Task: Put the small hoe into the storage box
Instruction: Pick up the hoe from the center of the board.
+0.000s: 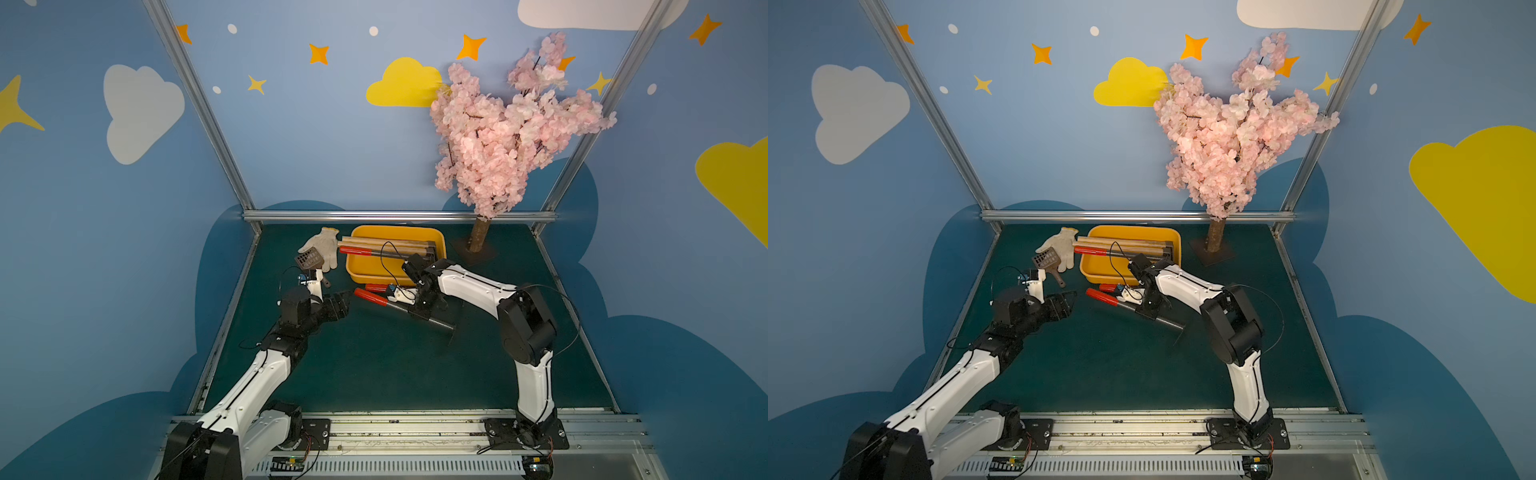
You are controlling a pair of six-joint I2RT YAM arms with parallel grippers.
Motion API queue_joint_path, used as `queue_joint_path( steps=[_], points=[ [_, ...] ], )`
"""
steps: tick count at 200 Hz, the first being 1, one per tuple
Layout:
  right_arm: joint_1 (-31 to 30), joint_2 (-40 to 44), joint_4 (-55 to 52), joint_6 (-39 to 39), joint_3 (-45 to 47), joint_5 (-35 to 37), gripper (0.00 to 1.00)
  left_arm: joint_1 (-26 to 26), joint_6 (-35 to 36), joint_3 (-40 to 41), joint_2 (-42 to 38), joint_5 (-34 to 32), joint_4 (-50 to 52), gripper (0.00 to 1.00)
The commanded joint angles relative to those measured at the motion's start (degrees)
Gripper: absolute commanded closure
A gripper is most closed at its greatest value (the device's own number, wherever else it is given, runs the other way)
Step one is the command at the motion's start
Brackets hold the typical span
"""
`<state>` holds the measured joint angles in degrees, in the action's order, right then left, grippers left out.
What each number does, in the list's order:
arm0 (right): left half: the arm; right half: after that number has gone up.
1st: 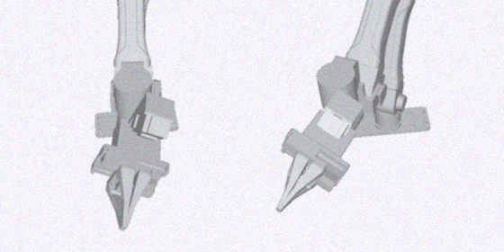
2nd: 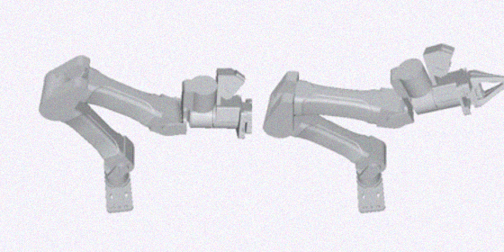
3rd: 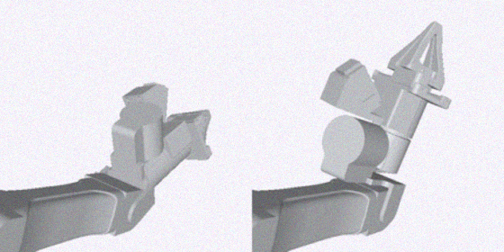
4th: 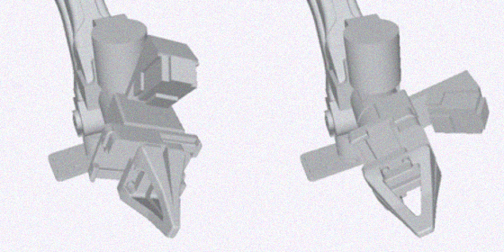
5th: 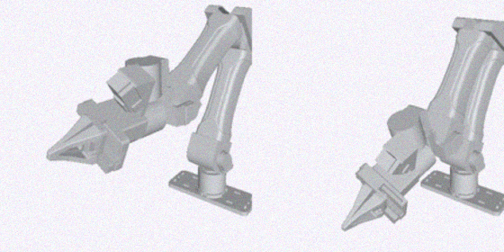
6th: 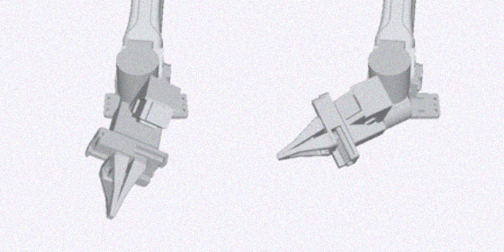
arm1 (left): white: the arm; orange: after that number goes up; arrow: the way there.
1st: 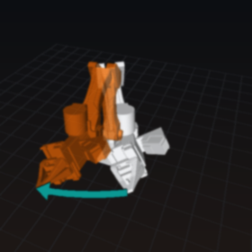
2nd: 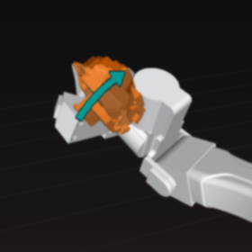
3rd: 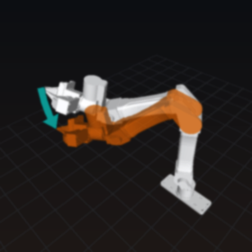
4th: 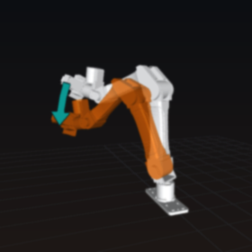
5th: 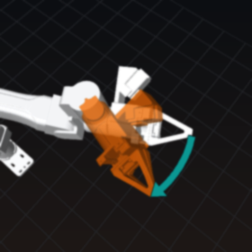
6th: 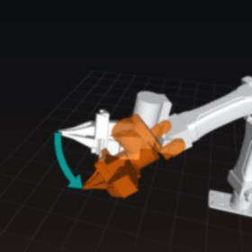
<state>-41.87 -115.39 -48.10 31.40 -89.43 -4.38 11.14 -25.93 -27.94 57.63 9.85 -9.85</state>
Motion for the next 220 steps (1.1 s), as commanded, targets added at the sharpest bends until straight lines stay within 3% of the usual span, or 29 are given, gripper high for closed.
queue_joint_path(
  steps=[1, 58, 104, 150, 184, 220],
  points=[
    [-0.9, 5.3, -1.6, -1.3, -0.1, -1.9, 1.00, -0.2, 0.0, 0.4, -0.7, 1.3, -1.0, 0.20],
    [-1.2, 10.6, -0.3, -1.8, -0.2, -3.7, 1.00, 0.8, -1.9, 1.0, 1.2, 6.1, -5.1, 0.19],
    [-2.9, 11.5, -0.3, -2.0, -1.8, -4.7, 1.00, 2.4, -6.0, 1.5, 5.6, 10.2, -14.0, 0.14],
    [-4.8, 11.7, -0.3, -2.2, -2.6, -4.3, 1.00, 3.9, -9.2, -0.9, 11.9, 9.8, -21.4, 0.13],
    [-6.2, 12.3, -0.3, -2.2, -2.9, -4.4, 1.00, 4.1, -12.5, -1.2, 16.7, 10.4, -28.0, 0.15],
    [-6.4, 11.8, -0.3, -2.0, -3.3, -4.7, 1.00, 4.5, -13.6, -1.9, 18.4, 11.2, -30.0, 0.25]
  ],
)
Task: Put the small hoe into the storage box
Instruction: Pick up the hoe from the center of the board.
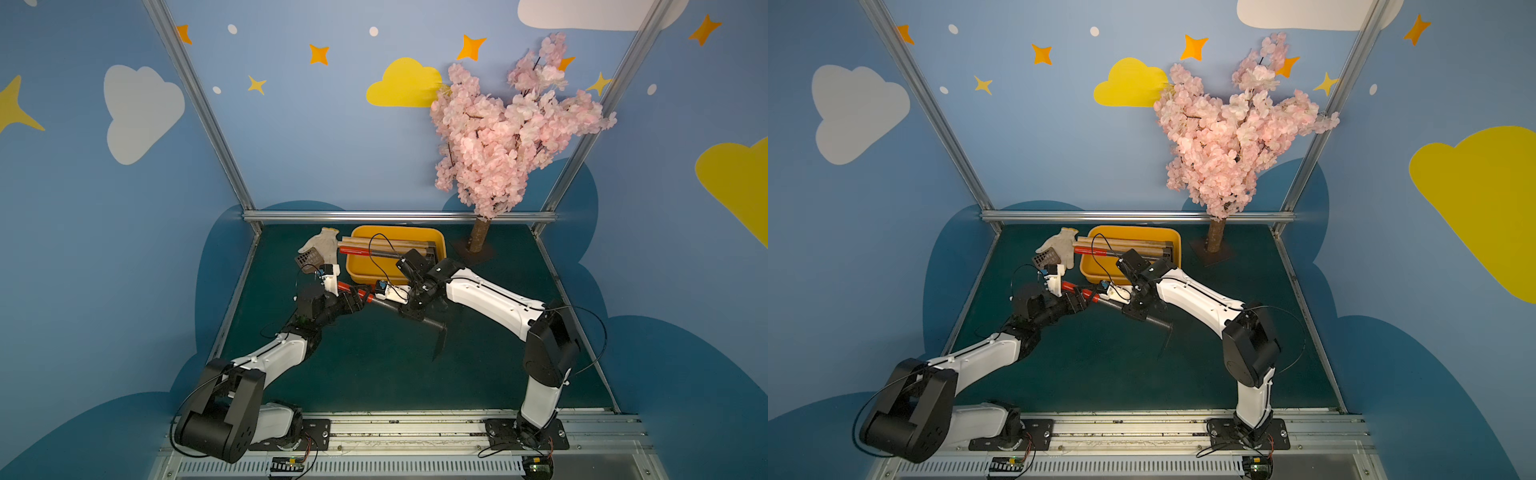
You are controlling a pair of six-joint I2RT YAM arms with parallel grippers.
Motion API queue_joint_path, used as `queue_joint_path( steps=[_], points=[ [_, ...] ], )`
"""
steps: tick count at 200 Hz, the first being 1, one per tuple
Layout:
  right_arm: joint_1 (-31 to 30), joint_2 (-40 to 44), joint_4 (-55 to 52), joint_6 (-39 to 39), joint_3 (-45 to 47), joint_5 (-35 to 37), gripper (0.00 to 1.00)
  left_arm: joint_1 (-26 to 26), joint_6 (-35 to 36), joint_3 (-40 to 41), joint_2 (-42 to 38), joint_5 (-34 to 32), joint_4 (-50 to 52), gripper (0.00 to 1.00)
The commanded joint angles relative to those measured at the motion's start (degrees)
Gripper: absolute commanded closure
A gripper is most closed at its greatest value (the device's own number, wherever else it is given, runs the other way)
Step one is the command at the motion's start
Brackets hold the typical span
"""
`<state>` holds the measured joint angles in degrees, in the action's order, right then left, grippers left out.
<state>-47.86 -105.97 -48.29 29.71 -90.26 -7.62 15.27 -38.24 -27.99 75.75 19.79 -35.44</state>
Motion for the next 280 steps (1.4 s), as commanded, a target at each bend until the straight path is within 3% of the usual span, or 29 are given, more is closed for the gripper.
queue_joint_path(
  steps=[1, 20, 59, 82, 109, 130, 154, 201, 225, 248, 280],
  points=[
    [-0.5, 2.4, -0.1, -0.4, -2.5, -1.5, 1.00, 0.4, -1.3, -1.8, 0.2, 1.2, -4.4, 0.25],
    [-0.6, 2.2, 0.4, -0.5, -2.4, -1.5, 1.00, 0.3, -1.3, -1.6, -0.3, 1.2, -4.4, 0.35],
    [-0.4, 2.0, 2.1, -1.0, -1.8, -0.4, 1.00, 0.4, -1.7, -1.3, -1.0, 1.4, -3.9, 0.70],
    [-0.3, 2.3, 3.7, -1.8, -1.1, 0.7, 1.00, 0.4, -2.0, -1.3, -1.1, 1.4, -3.8, 0.97],
    [0.4, 3.1, 5.9, -2.9, 0.1, 1.3, 1.00, 0.4, -2.5, -1.1, -1.2, 1.0, -3.7, 0.97],
    [1.2, 4.3, 8.4, -4.3, 1.8, 3.1, 0.85, 0.5, -3.1, -0.7, -1.4, 0.0, -3.5, 0.97],
    [2.3, 6.3, 11.1, -6.0, 3.8, 4.2, 0.75, 0.5, -4.0, -0.1, -1.4, -1.9, -3.2, 0.97],
    [4.4, 12.2, 18.1, -9.6, 9.6, 6.2, 0.61, 0.4, -7.0, 1.1, -1.0, -6.1, -1.8, 0.97],
    [5.7, 14.7, 20.0, -11.8, 11.7, 6.4, 0.55, 0.5, -9.5, 1.6, -1.4, -11.9, 1.0, 0.97],
    [7.1, 15.5, 19.6, -21.2, 12.5, 9.4, 0.49, 0.7, -12.9, 1.5, -2.7, -17.6, 6.6, 0.97],
    [6.6, 15.8, 15.3, -35.2, 14.1, 14.7, 0.50, 1.4, -19.2, 1.1, -5.5, -24.6, 16.8, 0.97]
  ],
)
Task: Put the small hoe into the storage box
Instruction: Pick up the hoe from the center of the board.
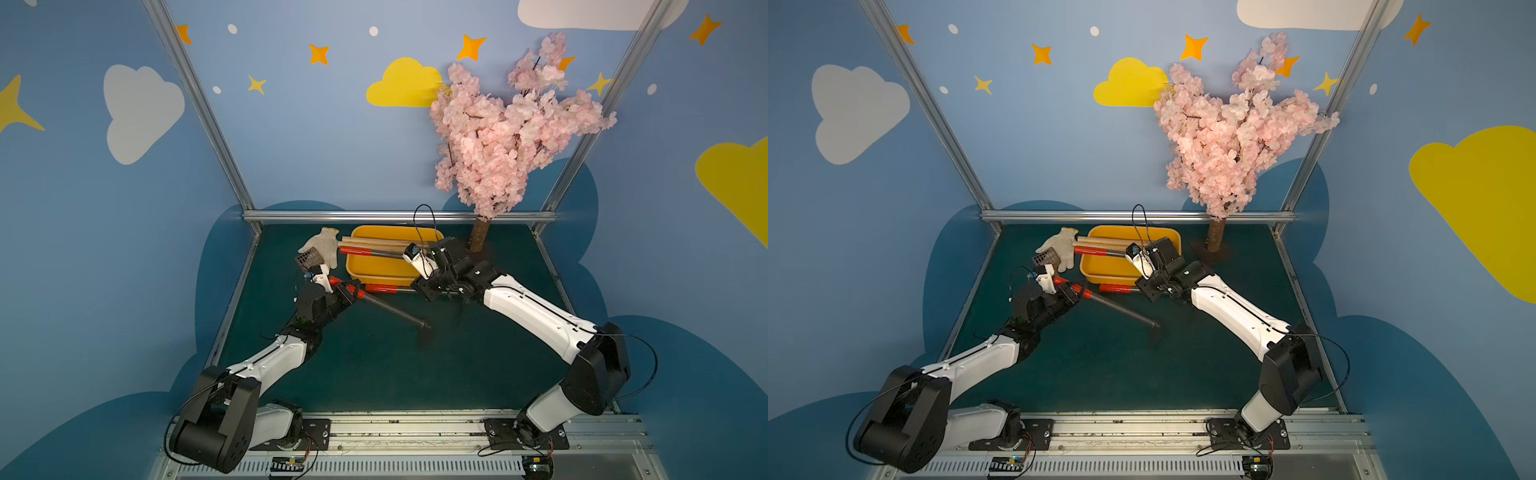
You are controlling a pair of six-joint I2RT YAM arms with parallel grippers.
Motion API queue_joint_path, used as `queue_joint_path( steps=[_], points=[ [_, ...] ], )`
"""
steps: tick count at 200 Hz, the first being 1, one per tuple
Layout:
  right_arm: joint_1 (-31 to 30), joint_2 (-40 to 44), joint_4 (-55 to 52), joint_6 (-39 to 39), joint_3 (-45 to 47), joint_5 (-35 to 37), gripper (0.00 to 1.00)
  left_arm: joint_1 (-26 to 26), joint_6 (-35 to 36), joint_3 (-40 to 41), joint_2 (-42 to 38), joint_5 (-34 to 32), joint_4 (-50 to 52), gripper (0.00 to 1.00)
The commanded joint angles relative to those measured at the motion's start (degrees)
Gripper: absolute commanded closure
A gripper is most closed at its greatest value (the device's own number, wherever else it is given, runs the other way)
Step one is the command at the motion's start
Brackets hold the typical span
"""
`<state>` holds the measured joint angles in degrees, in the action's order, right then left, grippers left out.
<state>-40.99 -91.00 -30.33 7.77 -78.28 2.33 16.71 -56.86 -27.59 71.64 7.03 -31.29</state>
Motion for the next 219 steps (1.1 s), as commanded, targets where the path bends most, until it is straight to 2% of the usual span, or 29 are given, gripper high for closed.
queue_joint_path(
  steps=[1, 21, 40, 59, 131, 219],
  points=[
    [-0.3, 0.9, -2.7, -13.7, 2.3, 5.0, 0.50, 0.0, -0.8, 0.7, -1.4, -12.0, 12.9, 0.97],
    [-2.4, 3.6, -1.7, -22.2, 7.1, 8.0, 0.52, 0.8, -4.6, 1.2, -3.0, -15.5, 16.1, 0.97],
    [-4.6, 6.8, 0.7, -27.6, 12.2, 11.7, 0.57, 1.3, -7.9, 1.4, -4.0, -18.0, 19.0, 0.97],
    [-4.9, 9.3, 1.5, -31.4, 15.0, 12.4, 0.60, 1.6, -10.4, 2.0, -4.6, -19.2, 20.4, 0.97],
    [-5.5, 12.7, 1.0, -35.8, 18.7, 11.4, 0.63, 2.4, -15.0, 2.6, -3.2, -20.2, 22.4, 0.97],
    [-5.3, 4.7, 6.2, -38.4, 19.3, 5.0, 0.67, 2.6, -16.0, 3.1, -2.4, -20.3, 21.6, 0.97]
  ],
)
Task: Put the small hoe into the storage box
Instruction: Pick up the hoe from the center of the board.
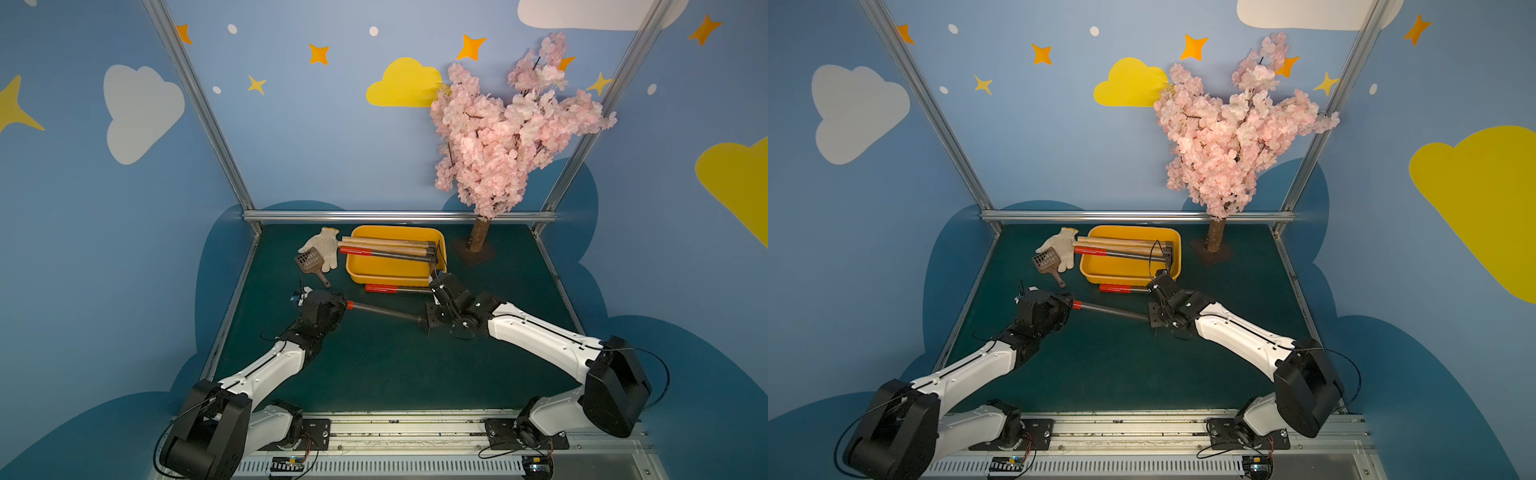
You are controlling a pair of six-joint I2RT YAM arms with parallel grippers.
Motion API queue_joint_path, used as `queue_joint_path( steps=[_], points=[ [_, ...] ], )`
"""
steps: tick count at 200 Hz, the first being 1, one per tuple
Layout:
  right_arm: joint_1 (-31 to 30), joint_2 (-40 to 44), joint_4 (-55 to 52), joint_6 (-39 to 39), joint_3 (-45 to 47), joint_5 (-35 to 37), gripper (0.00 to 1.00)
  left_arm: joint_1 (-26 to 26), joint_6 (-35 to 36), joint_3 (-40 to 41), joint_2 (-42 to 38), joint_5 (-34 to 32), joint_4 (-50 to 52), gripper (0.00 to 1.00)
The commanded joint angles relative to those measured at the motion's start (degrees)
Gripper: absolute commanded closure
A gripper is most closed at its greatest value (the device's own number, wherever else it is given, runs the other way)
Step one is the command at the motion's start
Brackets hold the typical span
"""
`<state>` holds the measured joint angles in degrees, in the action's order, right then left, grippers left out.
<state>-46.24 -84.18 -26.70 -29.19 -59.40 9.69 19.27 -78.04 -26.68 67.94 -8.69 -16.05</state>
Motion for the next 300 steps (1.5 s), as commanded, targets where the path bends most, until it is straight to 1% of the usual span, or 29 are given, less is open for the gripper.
queue_joint_path(
  steps=[1, 57, 65, 106, 121, 132, 146, 151, 158, 166, 178, 188, 206, 221, 248, 264, 274, 283, 294, 300],
  points=[
    [0.0, -2.1, 2.6, -1.5, 0.5, -2.4, 0.67, 0.1, 5.2, 2.1, 1.3, -4.6, 6.4, 0.97],
    [0.0, -6.9, 2.4, -2.3, -0.3, -3.7, 0.73, 0.1, 5.3, 2.5, 0.3, -5.4, 6.9, 0.97],
    [0.1, -7.2, 2.5, -2.4, -0.4, -3.7, 0.76, 0.0, 5.3, 2.6, 0.3, -5.5, 6.9, 0.97],
    [0.2, -8.5, 1.4, -2.6, -1.5, -3.0, 1.00, 0.0, 5.3, 2.9, 0.1, -5.7, 6.8, 0.97],
    [0.3, -8.5, 1.0, -2.2, -2.3, -2.3, 1.00, 0.0, 5.9, 3.0, 0.0, -5.7, 6.8, 0.97],
    [0.3, -8.5, 0.2, -1.6, -3.1, -1.8, 1.00, 0.1, 7.9, 3.0, -0.4, -5.7, 6.6, 0.97],
    [0.9, -8.5, -1.1, -0.5, -4.4, -1.5, 1.00, 0.2, 11.9, 3.2, -1.6, -5.9, 6.4, 0.97],
    [1.2, -8.5, -1.5, -0.1, -4.8, -1.5, 1.00, 0.4, 14.1, 3.4, -2.3, -6.1, 5.9, 0.95],
    [1.7, -8.5, -2.4, 0.7, -5.6, -1.7, 1.00, 0.7, 17.1, 3.6, -3.6, -6.5, 5.8, 0.88],
    [2.5, -8.7, -3.6, 1.6, -6.6, -1.8, 1.00, 0.9, 20.4, 3.7, -5.3, -7.4, 6.4, 0.76],
    [3.8, -9.3, -5.9, 3.2, -8.5, -2.0, 1.00, 1.2, 26.1, 3.6, -8.3, -8.1, 7.6, 0.63],
    [4.8, -10.1, -7.3, 4.3, -9.8, -2.5, 1.00, 1.3, 31.4, 3.0, -10.6, -8.6, 9.1, 0.49],
    [6.8, -11.7, -9.5, 6.0, -12.4, -3.3, 1.00, 1.6, 39.2, 1.0, -13.6, -9.2, 13.4, 0.35],
    [7.8, -12.6, -10.5, 7.4, -14.2, -3.7, 1.00, 1.6, 43.3, 0.3, -15.1, -8.7, 15.4, 0.32],
    [9.5, -15.1, -14.5, 10.8, -19.6, -4.0, 1.00, 1.9, 50.2, -0.6, -17.5, -8.4, 19.7, 0.30],
    [10.5, -16.7, -17.7, 12.9, -23.6, -4.2, 1.00, 2.5, 55.2, -2.6, -18.5, -9.3, 22.7, 0.29],
    [11.0, -17.5, -18.9, 14.7, -25.7, -5.0, 1.00, 3.3, 59.5, -3.5, -19.0, -8.1, 23.0, 0.29],
    [11.4, -18.5, -21.1, 15.9, -28.1, -5.2, 1.00, 4.0, 63.8, -3.8, -19.5, -5.7, 21.6, 0.29],
    [11.9, -19.8, -23.5, 18.3, -31.4, -5.9, 1.00, 4.9, 67.6, -3.4, -19.3, 0.1, 18.2, 0.30],
    [12.2, -20.7, -25.6, 19.1, -33.6, -5.6, 1.00, 4.9, 69.1, -2.9, -18.6, 4.6, 15.7, 0.30]
  ],
)
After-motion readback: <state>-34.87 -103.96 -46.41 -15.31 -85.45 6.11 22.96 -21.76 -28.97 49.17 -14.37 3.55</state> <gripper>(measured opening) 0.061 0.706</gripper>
